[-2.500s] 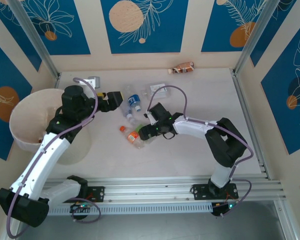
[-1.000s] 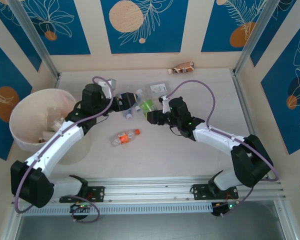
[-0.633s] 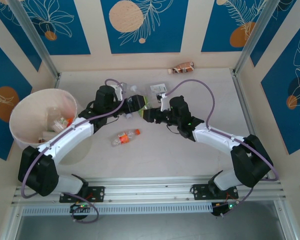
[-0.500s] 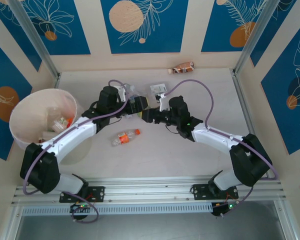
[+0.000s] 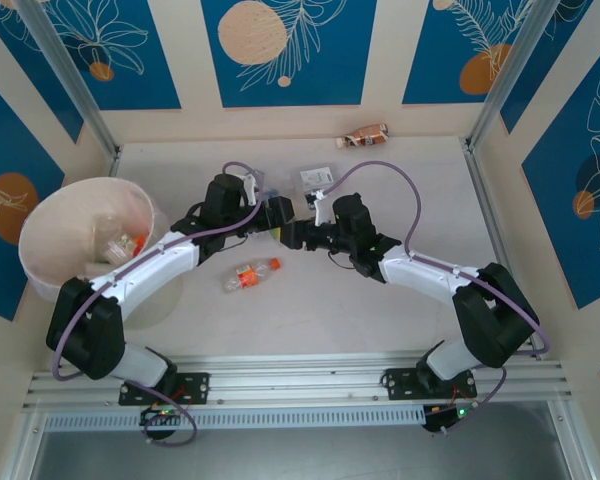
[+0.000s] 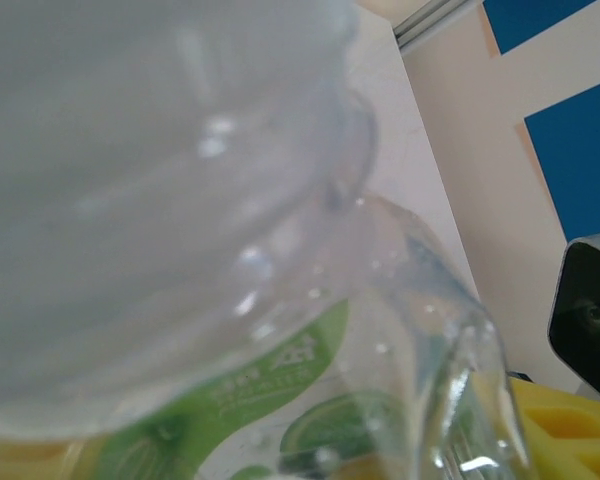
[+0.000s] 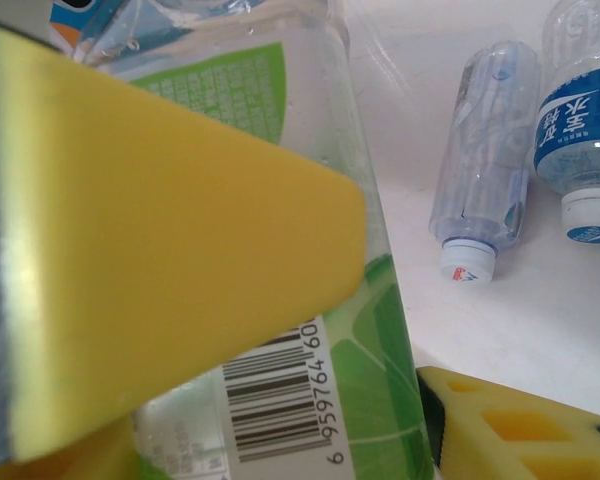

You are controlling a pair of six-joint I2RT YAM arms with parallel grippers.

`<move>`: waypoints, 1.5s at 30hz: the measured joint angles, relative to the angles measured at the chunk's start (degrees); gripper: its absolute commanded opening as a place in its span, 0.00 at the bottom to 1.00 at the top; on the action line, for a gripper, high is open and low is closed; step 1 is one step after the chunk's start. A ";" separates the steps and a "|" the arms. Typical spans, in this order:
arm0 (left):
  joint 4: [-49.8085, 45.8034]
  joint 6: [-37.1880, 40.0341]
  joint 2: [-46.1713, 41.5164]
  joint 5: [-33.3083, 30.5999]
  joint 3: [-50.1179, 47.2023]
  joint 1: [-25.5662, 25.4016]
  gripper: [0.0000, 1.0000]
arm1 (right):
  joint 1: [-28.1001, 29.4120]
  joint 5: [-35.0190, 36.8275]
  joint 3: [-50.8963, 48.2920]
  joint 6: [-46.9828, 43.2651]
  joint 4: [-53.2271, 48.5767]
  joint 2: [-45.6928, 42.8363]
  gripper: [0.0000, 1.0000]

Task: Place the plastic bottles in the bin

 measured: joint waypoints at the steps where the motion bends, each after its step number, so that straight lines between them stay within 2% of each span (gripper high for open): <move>1: 0.04 -0.13 0.00 0.00 0.00 0.00 0.62 | 0.00 -0.04 0.00 -0.02 0.00 0.00 0.52; 4: 0.04 -0.72 -0.09 -0.04 0.00 0.02 0.56 | 0.04 -0.37 0.02 -0.20 0.04 0.00 0.60; 9: -0.22 -0.55 -0.52 -0.26 0.00 0.17 0.50 | 0.07 -2.40 1.49 -1.51 -1.81 0.00 0.87; 15: -0.81 0.42 -0.87 -0.50 0.00 0.39 0.48 | 0.00 -3.82 3.63 -5.42 -6.88 -1.92 1.00; 22: -1.22 0.87 -2.03 -1.86 0.00 0.76 0.47 | -3.89 -1.16 2.01 -4.92 -8.26 -8.37 1.00; 32: -2.45 3.37 -4.04 -2.08 0.00 0.94 0.47 | -12.87 6.47 -4.59 6.27 -6.86 -12.13 1.00; 45: -4.85 10.54 -15.67 -2.73 0.13 0.94 0.47 | -15.54 7.93 -5.44 10.12 -7.78 -13.68 1.00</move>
